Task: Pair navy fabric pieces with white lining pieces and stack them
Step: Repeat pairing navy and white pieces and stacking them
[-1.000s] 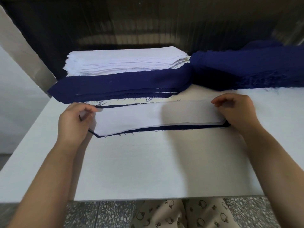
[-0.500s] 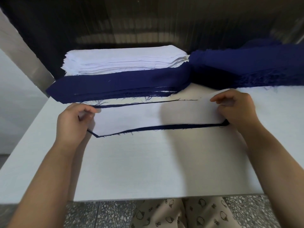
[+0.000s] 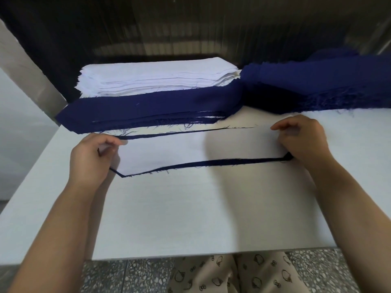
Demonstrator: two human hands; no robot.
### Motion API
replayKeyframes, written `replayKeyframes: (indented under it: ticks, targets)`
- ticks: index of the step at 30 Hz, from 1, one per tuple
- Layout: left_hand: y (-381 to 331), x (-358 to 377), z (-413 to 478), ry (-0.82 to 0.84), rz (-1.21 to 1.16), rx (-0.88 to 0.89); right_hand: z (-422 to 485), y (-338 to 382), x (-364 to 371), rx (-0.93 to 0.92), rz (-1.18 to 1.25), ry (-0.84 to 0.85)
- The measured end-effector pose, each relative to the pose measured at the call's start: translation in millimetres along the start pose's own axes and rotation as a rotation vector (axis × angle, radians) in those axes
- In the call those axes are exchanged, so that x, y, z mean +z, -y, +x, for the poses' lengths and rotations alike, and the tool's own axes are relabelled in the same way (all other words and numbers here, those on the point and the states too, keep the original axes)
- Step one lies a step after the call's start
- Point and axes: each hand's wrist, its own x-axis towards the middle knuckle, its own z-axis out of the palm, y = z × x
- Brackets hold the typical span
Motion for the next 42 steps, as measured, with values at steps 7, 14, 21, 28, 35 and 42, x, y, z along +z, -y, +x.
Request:
replayKeyframes:
  ticks: [7, 14, 21, 28, 35, 42]
  targets:
    - [-4.9, -1.6, -1.6, 0.004, -0.028, 0.007, 0.2, -2.7, 0.3, -0.009, -0.029, -0.011]
    - [-5.8, -3.1, 0.2, -0.023, 0.02, 0.03, 0.4, -2.2, 1.4, 0.0, -0.17, -0.055]
    - [-12.3, -1.5, -2.8, -0.057, 0.104, -0.09, 0.3, -0.3, 2.1, 0.008, -0.303, 0.007]
    - [-14.3, 5.1, 2.1, -0.041, 0.167, -0.141, 0.3, 5.7, 3.2, -0.033, -0.32, 0.003]
    - [-37.5, 17.6, 32.1, -0.022, 0.161, -0.07, 28.8, 35.6, -6.7, -0.311, -0.207, -0.203]
    - [-94.0, 73.2, 63.7, -0.011, -0.078, -0.214, 76.2, 55.0, 6.6, -0.154, -0.525, -0.079]
